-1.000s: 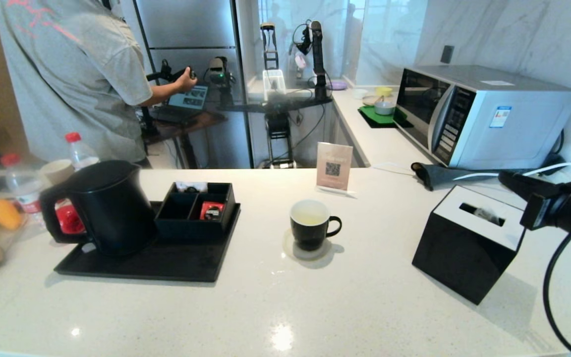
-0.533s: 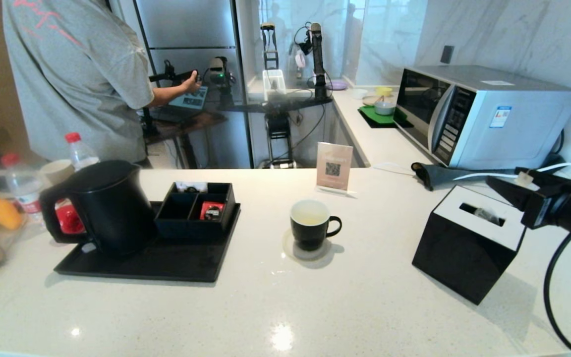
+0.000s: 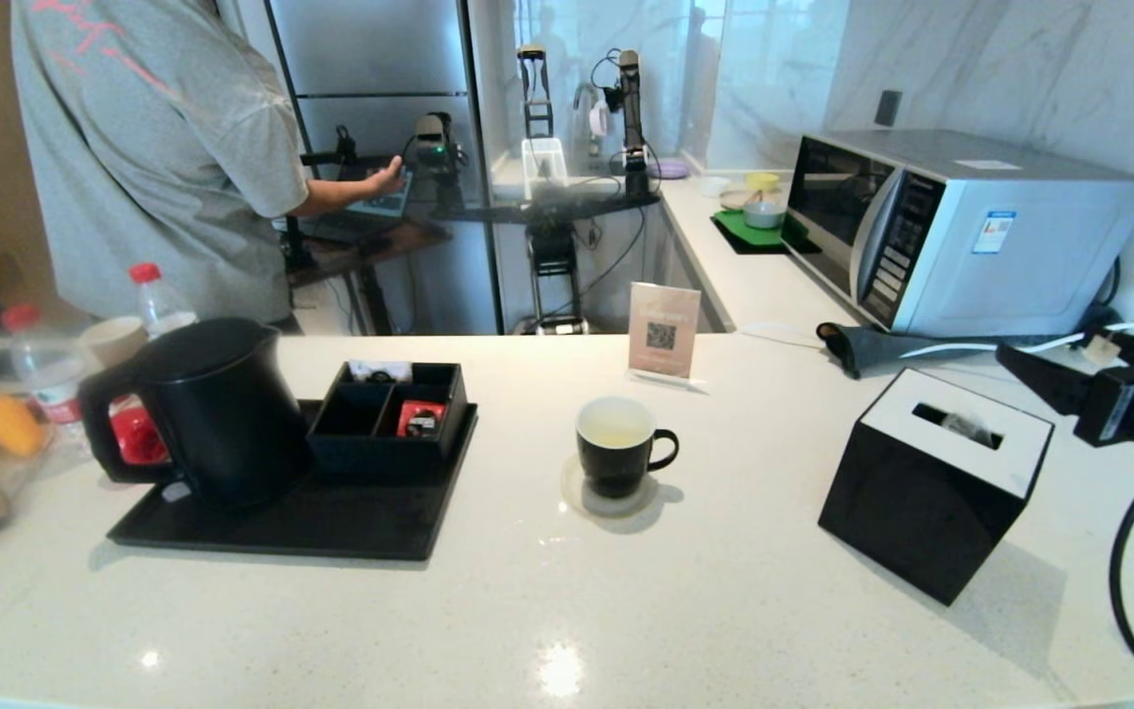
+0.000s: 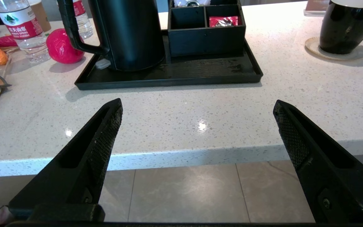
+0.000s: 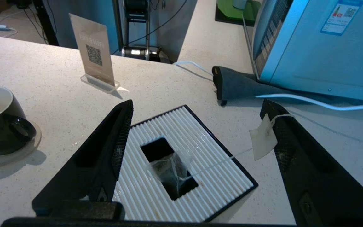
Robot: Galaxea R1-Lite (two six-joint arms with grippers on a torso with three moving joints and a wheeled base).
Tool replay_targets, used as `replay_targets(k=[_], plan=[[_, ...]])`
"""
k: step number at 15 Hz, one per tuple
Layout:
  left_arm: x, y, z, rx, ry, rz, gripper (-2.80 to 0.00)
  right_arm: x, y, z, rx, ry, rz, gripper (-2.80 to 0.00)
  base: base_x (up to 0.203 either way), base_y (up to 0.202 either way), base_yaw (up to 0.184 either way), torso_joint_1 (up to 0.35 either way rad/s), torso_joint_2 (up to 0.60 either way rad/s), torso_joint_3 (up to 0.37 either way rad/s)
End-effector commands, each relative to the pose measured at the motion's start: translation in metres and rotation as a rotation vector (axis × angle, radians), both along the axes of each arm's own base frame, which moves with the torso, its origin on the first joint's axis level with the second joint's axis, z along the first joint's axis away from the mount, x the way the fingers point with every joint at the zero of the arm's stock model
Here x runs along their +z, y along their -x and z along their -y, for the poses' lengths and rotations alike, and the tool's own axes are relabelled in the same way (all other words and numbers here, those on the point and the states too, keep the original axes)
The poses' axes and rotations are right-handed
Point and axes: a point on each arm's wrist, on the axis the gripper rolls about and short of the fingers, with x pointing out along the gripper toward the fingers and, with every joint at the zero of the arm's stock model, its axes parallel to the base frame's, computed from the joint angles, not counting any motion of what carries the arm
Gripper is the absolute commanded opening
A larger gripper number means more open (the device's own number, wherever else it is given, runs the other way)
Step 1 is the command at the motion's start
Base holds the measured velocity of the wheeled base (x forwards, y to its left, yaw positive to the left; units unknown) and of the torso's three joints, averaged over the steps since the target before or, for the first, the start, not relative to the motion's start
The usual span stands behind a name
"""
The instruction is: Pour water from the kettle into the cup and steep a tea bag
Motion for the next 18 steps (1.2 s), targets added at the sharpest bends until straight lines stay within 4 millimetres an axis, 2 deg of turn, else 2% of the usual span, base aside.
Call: replay_targets(k=[1,4,10,18], plan=[[0.000,0.000,0.000,0.000,0.000,0.000,0.00,0.000,0.007,0.003,-0.015,0.002,0.004,0.00,0.000,0.000,0.000,0.000,0.00,0.000],[0.000,0.000,0.000,0.000,0.000,0.000,0.00,-0.004,0.017,0.003,-0.023,-0.001,-0.012,0.00,0.000,0.000,0.000,0.000,0.00,0.000],[0.000,0.000,0.000,0.000,0.000,0.000,0.00,-0.028,0.044,-0.001,-0.028,-0.033,-0.101,0.00,0.000,0.000,0.000,0.000,0.00,0.000],[0.000,0.000,0.000,0.000,0.000,0.000,0.00,-0.068,0.069,-0.005,-0.024,-0.053,-0.248,0.00,0.000,0.000,0.000,0.000,0.00,0.000]])
